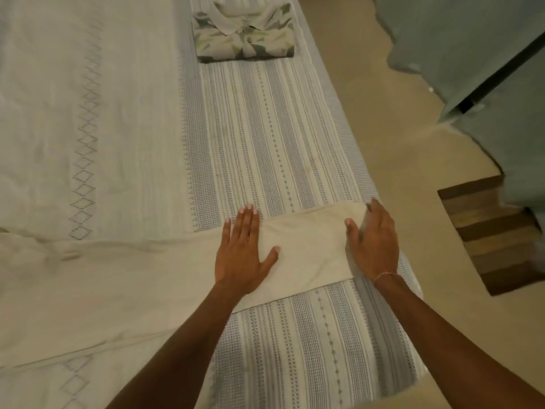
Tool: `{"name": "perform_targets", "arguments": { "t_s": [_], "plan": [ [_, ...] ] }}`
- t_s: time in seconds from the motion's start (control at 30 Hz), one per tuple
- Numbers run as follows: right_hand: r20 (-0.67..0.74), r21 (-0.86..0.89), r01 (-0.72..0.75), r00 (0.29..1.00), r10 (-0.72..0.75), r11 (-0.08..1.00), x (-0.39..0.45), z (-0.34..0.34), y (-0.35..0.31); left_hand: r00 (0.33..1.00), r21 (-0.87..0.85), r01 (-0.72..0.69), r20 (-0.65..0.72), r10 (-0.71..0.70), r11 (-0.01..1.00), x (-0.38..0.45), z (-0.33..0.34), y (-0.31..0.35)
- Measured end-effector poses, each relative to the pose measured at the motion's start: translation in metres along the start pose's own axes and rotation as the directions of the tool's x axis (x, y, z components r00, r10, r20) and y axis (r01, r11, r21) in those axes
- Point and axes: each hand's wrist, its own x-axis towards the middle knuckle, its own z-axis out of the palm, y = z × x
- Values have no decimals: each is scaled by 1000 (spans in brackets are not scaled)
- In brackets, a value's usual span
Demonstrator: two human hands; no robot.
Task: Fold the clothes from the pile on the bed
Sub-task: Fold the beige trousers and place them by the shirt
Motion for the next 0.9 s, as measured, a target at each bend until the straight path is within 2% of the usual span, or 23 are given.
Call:
{"name": "perform_targets", "arguments": {
  "t_s": [0.07, 0.17, 0.23, 0.3, 0.37, 0.4, 0.43, 0.47, 0.5, 0.53, 0.57, 0.6, 0.63, 0.7, 0.73, 0.77, 0.8, 0.83, 0.9],
  "plan": [
    [-12, 71, -137, 990, 138, 988, 0, -11, -2, 1000, -12, 12, -15, -12, 1000, 2, -1, 2],
    [233, 121, -327, 927, 294, 937, 10, -30, -3, 1000, 1, 11, -16, -11, 1000, 1, 0, 5],
    [426, 228, -387, 865, 266, 893, 18, -46, -5, 1000, 18, 21, -9, -21, 1000, 1, -1, 5],
    [503, 253, -354, 843, 190, 900, 18, -58, -11, 1000, -7, 31, 5, -31, 999, 2, -3, 7],
    [469, 245, -263, 874, 123, 933, 12, -64, -26, 999, -58, 43, 10, -42, 997, -2, -11, 12],
    [436, 240, -212, 895, 90, 947, 6, -67, -37, 999, -123, 48, 15, -47, 991, -5, -19, 16],
    [404, 236, -163, 913, 56, 958, -1, -69, -51, 998, -267, 58, 10, -57, 962, -11, -28, 23],
    [375, 226, -116, 927, 23, 967, -10, -71, -68, 996, -474, 86, 11, -92, 876, -18, -43, 32],
    [349, 220, -67, 937, -14, 973, -21, -71, -90, 986, -713, 154, 68, -151, 685, -26, -61, 37],
    [327, 206, -13, 943, -56, 978, -34, -70, -111, 963, -880, 253, 188, -195, 401, -30, -80, 42],
    [306, 211, 52, 945, -117, 976, -49, -66, -133, 927, -933, 347, 325, -189, 94, -34, -98, 42],
    [311, 238, 121, 930, -194, 964, -63, -59, -150, 887, -901, 414, 432, -164, -134, -37, -107, 40],
    [347, 305, 175, 895, -280, 936, -76, -49, -169, 860, -866, 443, 483, -163, -232, -40, -112, 27],
    [486, 450, 220, 752, -444, 866, -99, -26, -192, 813, -850, 465, 520, -263, -247, -50, -115, -2],
    [532, 493, 249, 671, -516, 833, -110, -15, -201, 780, -847, 478, 531, -330, -233, -56, -111, -23],
    [535, 522, 282, 626, -567, 805, -118, -3, -203, 756, -843, 485, 538, -373, -232, -63, -105, -43],
    [499, 524, 320, 635, -589, 789, -124, 8, -203, 744, -838, 488, 546, -386, -245, -67, -99, -59],
    [415, 495, 384, 684, -600, 780, -129, 21, -202, 732, -833, 502, 553, -398, -234, -71, -94, -75],
    [216, 311, 561, 744, -632, 767, -134, 49, -203, 716, -832, 532, 541, -442, -158, -78, -82, -107]
  ]
}}
